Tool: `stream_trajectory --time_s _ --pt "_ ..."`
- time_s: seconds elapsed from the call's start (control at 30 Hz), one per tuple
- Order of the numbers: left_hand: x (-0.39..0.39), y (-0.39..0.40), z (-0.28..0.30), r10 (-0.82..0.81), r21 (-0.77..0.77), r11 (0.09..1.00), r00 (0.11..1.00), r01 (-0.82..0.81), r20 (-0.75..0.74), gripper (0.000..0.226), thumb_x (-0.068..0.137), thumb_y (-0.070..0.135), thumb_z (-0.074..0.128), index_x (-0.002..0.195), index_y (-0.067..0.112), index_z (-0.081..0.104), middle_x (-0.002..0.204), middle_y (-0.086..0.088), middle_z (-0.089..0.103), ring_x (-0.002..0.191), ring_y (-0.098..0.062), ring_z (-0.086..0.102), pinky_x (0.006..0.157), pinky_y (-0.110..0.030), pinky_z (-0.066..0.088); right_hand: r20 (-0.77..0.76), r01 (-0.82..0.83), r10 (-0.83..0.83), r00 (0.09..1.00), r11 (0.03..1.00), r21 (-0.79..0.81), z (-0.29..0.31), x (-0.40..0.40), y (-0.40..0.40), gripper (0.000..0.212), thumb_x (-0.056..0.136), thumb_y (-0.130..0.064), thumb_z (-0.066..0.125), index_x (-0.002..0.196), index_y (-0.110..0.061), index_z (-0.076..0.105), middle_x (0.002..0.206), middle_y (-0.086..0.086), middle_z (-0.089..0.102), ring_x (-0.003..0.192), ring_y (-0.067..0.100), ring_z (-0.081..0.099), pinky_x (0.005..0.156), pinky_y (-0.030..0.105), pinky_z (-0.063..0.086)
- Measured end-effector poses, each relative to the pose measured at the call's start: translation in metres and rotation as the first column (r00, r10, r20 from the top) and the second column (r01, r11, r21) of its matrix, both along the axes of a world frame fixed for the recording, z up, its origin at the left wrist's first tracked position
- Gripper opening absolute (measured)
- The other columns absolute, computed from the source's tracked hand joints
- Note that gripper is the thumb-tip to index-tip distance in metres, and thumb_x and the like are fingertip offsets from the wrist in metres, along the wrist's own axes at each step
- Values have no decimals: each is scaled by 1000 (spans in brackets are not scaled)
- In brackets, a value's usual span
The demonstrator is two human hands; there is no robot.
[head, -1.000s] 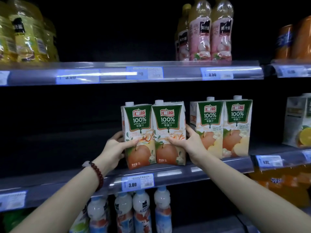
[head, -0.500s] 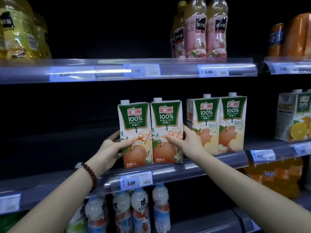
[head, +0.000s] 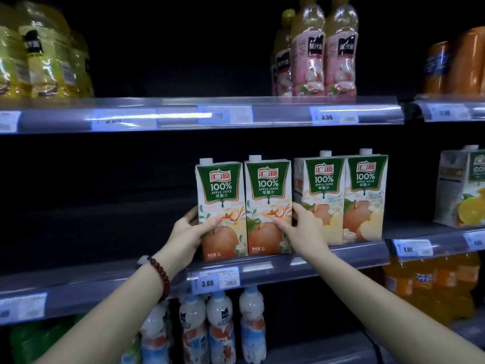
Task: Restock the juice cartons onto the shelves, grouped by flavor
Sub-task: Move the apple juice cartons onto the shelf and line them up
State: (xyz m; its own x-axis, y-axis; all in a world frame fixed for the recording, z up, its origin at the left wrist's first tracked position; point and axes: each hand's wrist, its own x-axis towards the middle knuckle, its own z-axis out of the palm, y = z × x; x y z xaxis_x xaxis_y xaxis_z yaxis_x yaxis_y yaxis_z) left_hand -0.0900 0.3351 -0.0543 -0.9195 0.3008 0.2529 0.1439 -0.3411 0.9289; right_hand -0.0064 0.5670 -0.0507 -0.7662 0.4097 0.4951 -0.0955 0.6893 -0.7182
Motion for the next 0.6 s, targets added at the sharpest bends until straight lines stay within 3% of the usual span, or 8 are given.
stream_trajectory --time_s 0.13,0.2,0.33,0.4,0.5,0.6 --pt "8 0 -1 116 -122 985 991 -124 -71 70 66 29 83 129 17 54 104 0 75 95 -17 72 71 -30 59 -84 122 -112 990 986 118 -11 12 2 29 84 -20 72 108 -16 57 87 0 69 72 14 58 59 24 44" --pt "12 -2 1 253 -291 906 944 -309 -213 61 73 40 79 127 22 58 102 8 73 90 -6 70 65 -17 56 -97 112 -96 991 978 175 -10 17 1 23 85 -22 71 97 -16 52 75 -2 64 66 14 57 52 26 43" --pt "22 -8 5 308 -461 716 830 -524 -465 55 75 51 73 122 24 62 92 18 66 81 8 60 53 0 44 -81 51 -29 996 957 285 0 21 -13 23 84 -23 70 95 -15 52 81 2 65 77 23 61 66 36 52" --pt "28 -14 10 280 -504 646 792 -574 -543 52 75 45 76 119 20 62 87 19 64 78 8 59 55 -2 45 -38 -8 22 999 941 337 6 20 -25 23 84 -28 69 96 -16 54 84 1 66 80 23 62 70 36 53" --pt "34 -28 13 251 -536 552 740 -639 -625 38 75 33 79 107 16 68 84 8 67 76 1 61 71 -16 53 42 -92 81 996 895 436 15 19 -46 28 83 -39 69 96 -17 55 84 -1 65 80 21 61 70 38 55" --pt "41 -49 14 240 -537 523 719 -662 -652 19 77 23 78 94 18 72 74 11 64 67 5 58 66 -7 48 70 -155 138 988 884 441 21 17 -71 32 83 -44 68 93 -17 55 80 0 65 77 20 61 69 37 55"
